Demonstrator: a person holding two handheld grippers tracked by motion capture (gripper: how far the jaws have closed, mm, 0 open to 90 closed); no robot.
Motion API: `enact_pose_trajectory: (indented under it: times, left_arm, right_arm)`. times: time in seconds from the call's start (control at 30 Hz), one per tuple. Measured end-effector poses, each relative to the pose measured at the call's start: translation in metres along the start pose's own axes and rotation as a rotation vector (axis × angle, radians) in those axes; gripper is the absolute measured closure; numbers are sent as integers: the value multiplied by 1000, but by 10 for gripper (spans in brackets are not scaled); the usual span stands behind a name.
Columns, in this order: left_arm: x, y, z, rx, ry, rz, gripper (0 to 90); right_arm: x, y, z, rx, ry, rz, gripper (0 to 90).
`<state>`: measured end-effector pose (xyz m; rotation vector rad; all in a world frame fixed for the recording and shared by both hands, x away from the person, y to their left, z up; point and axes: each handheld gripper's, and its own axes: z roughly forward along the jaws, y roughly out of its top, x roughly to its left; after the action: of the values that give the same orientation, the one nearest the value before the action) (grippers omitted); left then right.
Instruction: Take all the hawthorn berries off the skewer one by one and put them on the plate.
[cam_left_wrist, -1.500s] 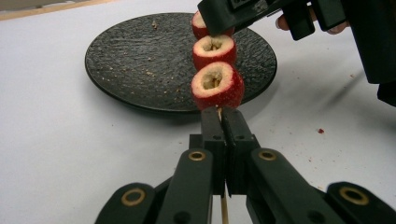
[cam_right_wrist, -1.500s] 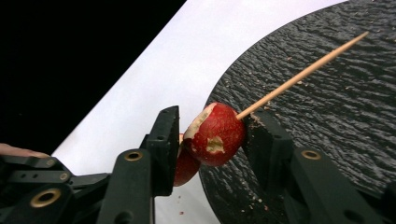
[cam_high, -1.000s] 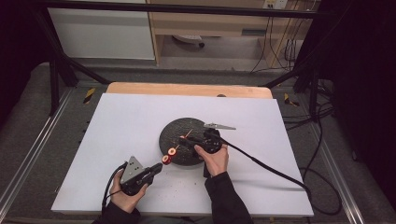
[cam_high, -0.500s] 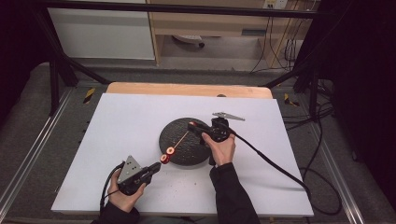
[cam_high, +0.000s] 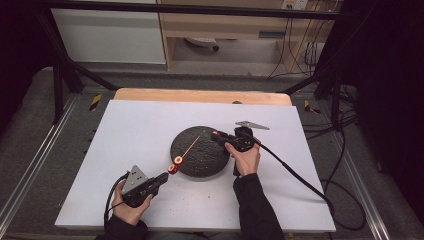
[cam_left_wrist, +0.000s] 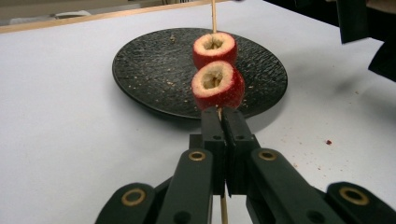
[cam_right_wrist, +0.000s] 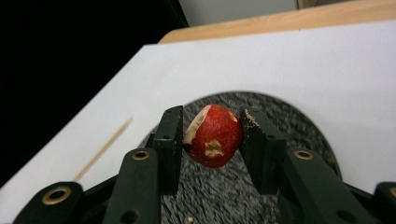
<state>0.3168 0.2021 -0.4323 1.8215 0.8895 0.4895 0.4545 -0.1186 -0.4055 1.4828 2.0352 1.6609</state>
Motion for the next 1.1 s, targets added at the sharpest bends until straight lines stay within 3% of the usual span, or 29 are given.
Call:
enact_pose_trajectory:
  times: [0.3,0.5,0.63,0.77,0.93,1.07,1.1]
  left_arm:
    - [4,-1,0,6,6,-8,883]
    - [4,-1,1,9,2,-10,883]
    - [3,-1,2,11,1,-7,883]
    - [3,-1,3,14,-3,-7,884]
    - [3,-1,2,13,0,-7,883]
    - [3,-1,2,13,-2,-5,884]
    - [2,-1,3,12,-2,-5,884]
  right_arm:
    - [-1,-34,21,143,-5,-60,621]
    - [-1,-48,28,177,-12,-99,619]
    - [-1,-50,28,183,-17,-111,611]
    - [2,-49,25,174,-22,-132,544]
    - [7,-40,13,140,-8,-162,415]
    - [16,-35,-1,117,27,-154,254]
    - [16,-35,-1,117,27,-154,254]
